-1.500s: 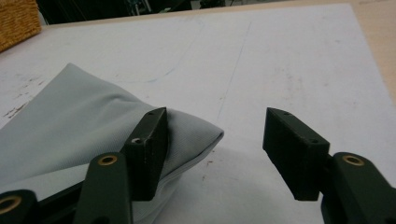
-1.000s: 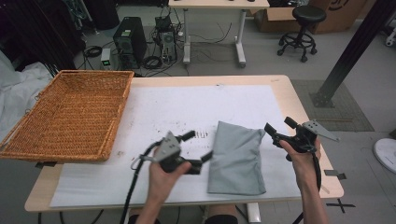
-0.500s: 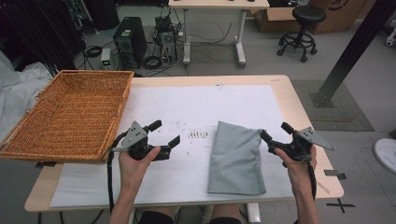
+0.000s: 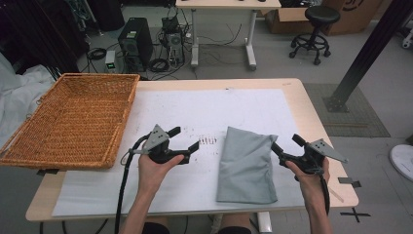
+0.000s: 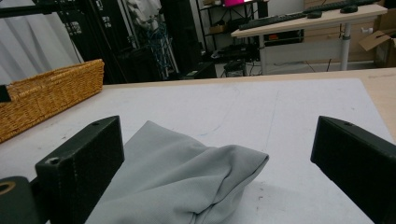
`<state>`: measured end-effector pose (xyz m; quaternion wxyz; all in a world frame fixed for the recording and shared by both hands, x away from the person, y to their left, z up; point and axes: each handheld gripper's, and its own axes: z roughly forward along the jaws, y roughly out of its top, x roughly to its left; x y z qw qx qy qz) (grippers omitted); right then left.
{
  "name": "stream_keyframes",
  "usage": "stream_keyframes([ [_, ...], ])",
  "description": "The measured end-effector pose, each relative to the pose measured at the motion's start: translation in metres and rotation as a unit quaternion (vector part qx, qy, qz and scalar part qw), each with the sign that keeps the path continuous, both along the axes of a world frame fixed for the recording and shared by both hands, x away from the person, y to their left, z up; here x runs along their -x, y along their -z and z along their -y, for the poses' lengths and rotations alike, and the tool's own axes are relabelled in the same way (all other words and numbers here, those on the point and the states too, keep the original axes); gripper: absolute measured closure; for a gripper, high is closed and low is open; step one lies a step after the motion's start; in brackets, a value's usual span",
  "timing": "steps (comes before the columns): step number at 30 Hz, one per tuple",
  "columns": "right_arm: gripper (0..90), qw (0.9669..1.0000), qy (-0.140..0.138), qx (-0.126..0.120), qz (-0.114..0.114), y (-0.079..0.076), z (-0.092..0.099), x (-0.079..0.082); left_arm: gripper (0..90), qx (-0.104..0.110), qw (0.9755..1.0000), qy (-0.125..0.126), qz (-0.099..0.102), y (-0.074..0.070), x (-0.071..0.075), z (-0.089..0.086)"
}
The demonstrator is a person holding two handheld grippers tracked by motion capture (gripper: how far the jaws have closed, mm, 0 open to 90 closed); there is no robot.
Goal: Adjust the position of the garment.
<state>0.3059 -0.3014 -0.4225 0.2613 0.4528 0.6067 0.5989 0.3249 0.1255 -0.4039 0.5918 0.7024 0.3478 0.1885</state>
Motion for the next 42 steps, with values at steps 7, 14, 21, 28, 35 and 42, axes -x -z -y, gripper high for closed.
stream_keyframes([
  [7, 6.2, 0.9997, -0.012, 0.017, -0.014, 0.011, -0.009, 0.001, 16.9, 0.026, 0.9976, 0.023, -0.06, 0.024, -0.014, 0.036],
  [14, 15.3, 0.9976, -0.035, 0.039, -0.044, 0.024, -0.022, 0.007, 22.4, 0.009, 0.9906, 0.038, -0.131, 0.05, -0.02, 0.079],
  [21, 27.1, 0.9905, -0.055, 0.082, -0.095, 0.035, -0.032, 0.011, 32.3, -0.026, 0.9851, 0.053, -0.161, 0.065, -0.019, 0.102],
  [28, 36.5, 0.9879, -0.028, 0.081, -0.129, 0.037, -0.033, 0.019, 43.1, -0.046, 0.9841, 0.048, -0.165, 0.062, -0.016, 0.108],
  [35, 59.8, 0.985, -0.028, 0.064, -0.157, 0.047, -0.041, 0.024, 61.6, -0.049, 0.9825, 0.039, -0.175, 0.061, -0.013, 0.112],
  [42, 74.1, 0.9856, -0.027, 0.027, -0.165, 0.049, -0.038, 0.024, 82.0, -0.046, 0.9833, 0.033, -0.173, 0.058, -0.014, 0.11],
])
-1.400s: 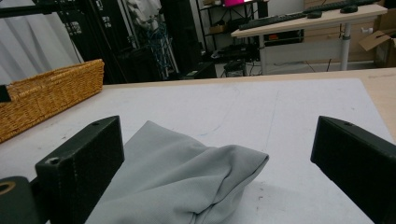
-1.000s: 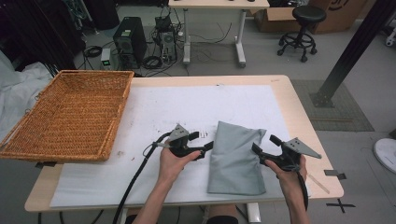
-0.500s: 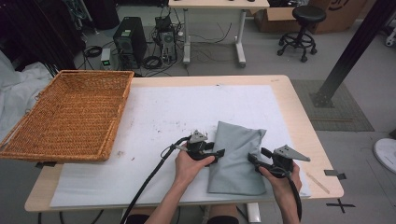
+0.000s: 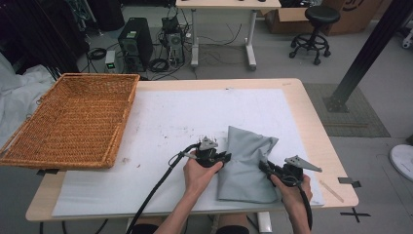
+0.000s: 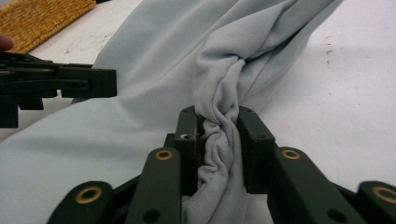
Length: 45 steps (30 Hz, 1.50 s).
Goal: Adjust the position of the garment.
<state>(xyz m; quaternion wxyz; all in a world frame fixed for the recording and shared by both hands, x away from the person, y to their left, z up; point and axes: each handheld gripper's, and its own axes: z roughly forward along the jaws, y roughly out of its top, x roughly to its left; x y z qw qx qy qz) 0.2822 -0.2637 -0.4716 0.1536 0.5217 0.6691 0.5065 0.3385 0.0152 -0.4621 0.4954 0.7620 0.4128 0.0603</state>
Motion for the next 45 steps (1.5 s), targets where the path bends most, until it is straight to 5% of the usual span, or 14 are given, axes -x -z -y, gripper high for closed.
stream_keyframes([
  [5, 78.9, 1.0, -0.002, 0.0, -0.005, -0.003, -0.001, -0.003, 85.9, 0.002, 0.9999, -0.001, -0.012, -0.002, -0.003, -0.003],
  [14, 79.8, 0.9999, -0.008, 0.008, -0.008, -0.011, -0.01, -0.014, 86.0, -0.005, 1.0, -0.007, 0.0, -0.005, -0.009, -0.011],
  [24, 79.6, 0.9993, -0.036, 0.011, 0.0, -0.013, -0.058, -0.064, 85.9, -0.046, 0.998, -0.034, 0.025, -0.014, -0.045, -0.059],
  [34, 79.2, 0.9983, -0.058, -0.001, 0.003, -0.009, -0.112, -0.118, 85.7, -0.064, 0.9953, -0.066, 0.031, -0.016, -0.079, -0.105],
  [45, 79.0, 0.9968, -0.079, 0.002, 0.009, -0.012, -0.153, -0.147, 85.4, -0.079, 0.9906, -0.106, 0.034, -0.02, -0.098, -0.144],
])
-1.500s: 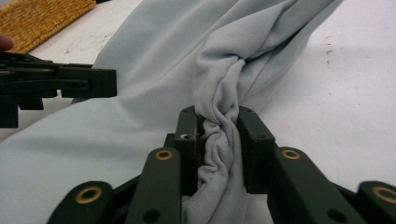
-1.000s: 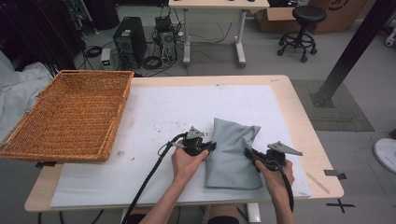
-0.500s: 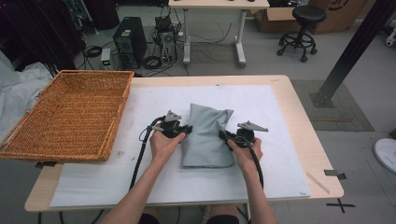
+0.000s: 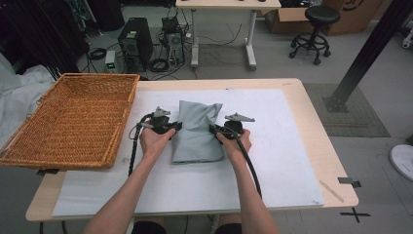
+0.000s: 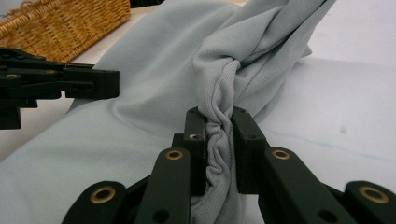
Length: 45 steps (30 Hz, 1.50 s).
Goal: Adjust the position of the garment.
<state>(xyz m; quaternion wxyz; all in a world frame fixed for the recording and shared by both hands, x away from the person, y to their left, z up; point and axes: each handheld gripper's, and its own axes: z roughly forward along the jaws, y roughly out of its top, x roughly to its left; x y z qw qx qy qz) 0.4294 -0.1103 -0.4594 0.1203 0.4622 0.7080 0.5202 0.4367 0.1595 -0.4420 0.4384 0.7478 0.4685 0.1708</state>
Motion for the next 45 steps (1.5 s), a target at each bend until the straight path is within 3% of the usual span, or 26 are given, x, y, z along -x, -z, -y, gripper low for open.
stream_keyframes([
  [2, 78.9, 1.0, -0.001, -0.005, -0.001, -0.001, -0.006, -0.003, 85.3, -0.004, 1.0, -0.007, 0.004, -0.002, -0.002, -0.005],
  [9, 78.1, 0.9997, -0.016, 0.017, -0.003, -0.004, -0.023, -0.015, 84.3, -0.015, 0.9997, -0.021, -0.001, 0.005, -0.005, -0.016],
  [14, 67.1, 0.9987, -0.021, 0.045, -0.007, -0.002, -0.018, -0.014, 79.7, -0.021, 0.9996, -0.02, 0.003, 0.009, -0.005, -0.016],
  [16, 61.5, 0.9987, -0.016, 0.047, -0.006, -0.002, -0.014, -0.012, 74.4, -0.018, 0.9995, -0.024, 0.005, 0.01, -0.004, -0.017],
  [17, 57.1, 0.9986, -0.012, 0.051, -0.003, -0.003, -0.009, -0.011, 66.1, -0.015, 0.9995, -0.028, 0.004, 0.011, -0.004, -0.019],
  [18, 57.1, 0.9986, -0.012, 0.051, -0.003, -0.003, -0.009, -0.011, 66.1, -0.016, 0.9993, -0.032, 0.008, 0.011, -0.004, -0.02],
  [21, 49.1, 0.9976, -0.004, 0.07, 0.006, -0.004, -0.002, -0.009, 45.5, -0.027, 0.9986, -0.04, 0.023, 0.011, -0.004, -0.024],
  [24, 43.0, 0.9968, 0.004, 0.079, 0.01, -0.006, 0.001, -0.008, 40.5, -0.03, 0.9975, -0.053, 0.034, 0.011, -0.002, -0.029],
  [26, 40.9, 0.9963, 0.014, 0.084, 0.015, -0.01, 0.005, -0.006, 40.8, -0.024, 0.9968, -0.058, 0.049, 0.008, 0.001, -0.032],
  [27, 39.4, 0.9955, 0.021, 0.089, 0.025, -0.016, 0.01, -0.003, 40.4, -0.012, 0.996, -0.056, 0.068, 0.004, 0.005, -0.035],
  [28, 39.4, 0.9955, 0.021, 0.089, 0.025, -0.016, 0.01, -0.003, 39.0, -0.012, 0.996, -0.056, 0.068, 0.004, 0.005, -0.035],
  [30, 37.1, 0.9953, 0.03, 0.085, 0.037, -0.023, 0.016, 0.001, 36.7, -0.004, 0.9953, -0.053, 0.081, -0.002, 0.01, -0.037],
  [33, 28.0, 0.9953, 0.04, 0.065, 0.06, -0.034, 0.027, 0.01, 34.9, 0.025, 0.9921, -0.051, 0.112, -0.012, 0.019, -0.039],
  [36, 12.1, 0.9946, 0.051, 0.024, 0.087, -0.044, 0.037, 0.02, 29.2, 0.061, 0.9881, -0.044, 0.134, -0.023, 0.028, -0.04],
  [39, 5.2, 0.9936, 0.063, -0.01, 0.093, -0.053, 0.047, 0.029, 20.9, 0.096, 0.9841, -0.044, 0.143, -0.032, 0.033, -0.04],
  [45, 5.6, 0.9913, 0.069, -0.013, 0.111, -0.059, 0.065, 0.043, 21.4, 0.093, 0.9798, -0.019, 0.176, -0.047, 0.052, -0.036],
])
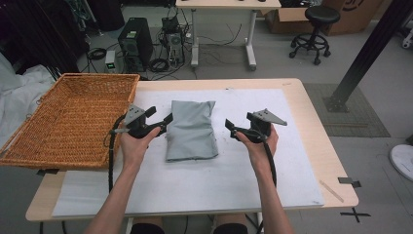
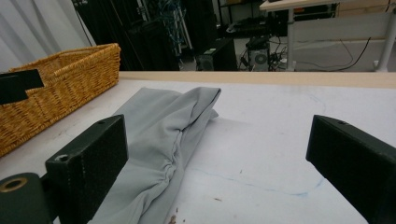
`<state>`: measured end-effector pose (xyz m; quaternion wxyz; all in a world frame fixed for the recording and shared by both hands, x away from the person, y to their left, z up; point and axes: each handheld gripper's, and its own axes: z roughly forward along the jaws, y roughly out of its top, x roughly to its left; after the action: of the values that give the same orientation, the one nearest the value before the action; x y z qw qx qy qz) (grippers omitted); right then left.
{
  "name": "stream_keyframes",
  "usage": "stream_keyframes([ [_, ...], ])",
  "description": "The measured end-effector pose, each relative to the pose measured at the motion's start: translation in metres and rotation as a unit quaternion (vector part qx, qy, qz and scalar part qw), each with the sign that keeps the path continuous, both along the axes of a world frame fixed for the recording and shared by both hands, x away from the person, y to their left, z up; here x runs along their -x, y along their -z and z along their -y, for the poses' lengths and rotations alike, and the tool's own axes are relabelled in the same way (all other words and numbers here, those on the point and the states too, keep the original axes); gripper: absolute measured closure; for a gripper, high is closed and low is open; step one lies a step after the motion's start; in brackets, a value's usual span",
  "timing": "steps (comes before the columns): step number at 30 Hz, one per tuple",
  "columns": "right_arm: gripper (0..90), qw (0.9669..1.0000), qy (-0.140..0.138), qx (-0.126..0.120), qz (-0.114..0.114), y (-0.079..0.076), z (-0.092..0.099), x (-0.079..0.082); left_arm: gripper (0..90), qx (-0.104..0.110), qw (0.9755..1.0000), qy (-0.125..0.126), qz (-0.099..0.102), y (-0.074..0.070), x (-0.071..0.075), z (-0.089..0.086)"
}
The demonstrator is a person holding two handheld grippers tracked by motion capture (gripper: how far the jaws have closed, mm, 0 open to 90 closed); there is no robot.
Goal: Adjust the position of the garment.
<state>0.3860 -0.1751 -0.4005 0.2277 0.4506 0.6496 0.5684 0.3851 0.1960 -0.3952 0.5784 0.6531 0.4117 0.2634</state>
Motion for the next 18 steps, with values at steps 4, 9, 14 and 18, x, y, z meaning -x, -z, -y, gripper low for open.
stream_keyframes([
  [4, 4.4, 0.9997, -0.001, 0.002, 0.025, -0.008, 0.009, 0.017, 19.6, 0.004, 0.9998, 0.006, 0.02, -0.01, 0.017, 0.001],
  [9, 2.6, 0.9986, -0.002, -0.001, 0.053, -0.022, 0.019, 0.041, 10.1, 0.039, 0.9991, 0.014, 0.011, -0.021, 0.032, 0.001],
  [14, 2.5, 0.9977, -0.009, 0.011, 0.067, -0.026, 0.033, 0.059, 9.2, 0.044, 0.9987, 0.02, 0.018, -0.022, 0.047, 0.001],
  [18, 3.2, 0.9955, 0.019, 0.037, 0.085, -0.024, 0.051, 0.065, 7.2, 0.026, 0.9994, 0.017, 0.013, -0.021, 0.052, -0.002],
])
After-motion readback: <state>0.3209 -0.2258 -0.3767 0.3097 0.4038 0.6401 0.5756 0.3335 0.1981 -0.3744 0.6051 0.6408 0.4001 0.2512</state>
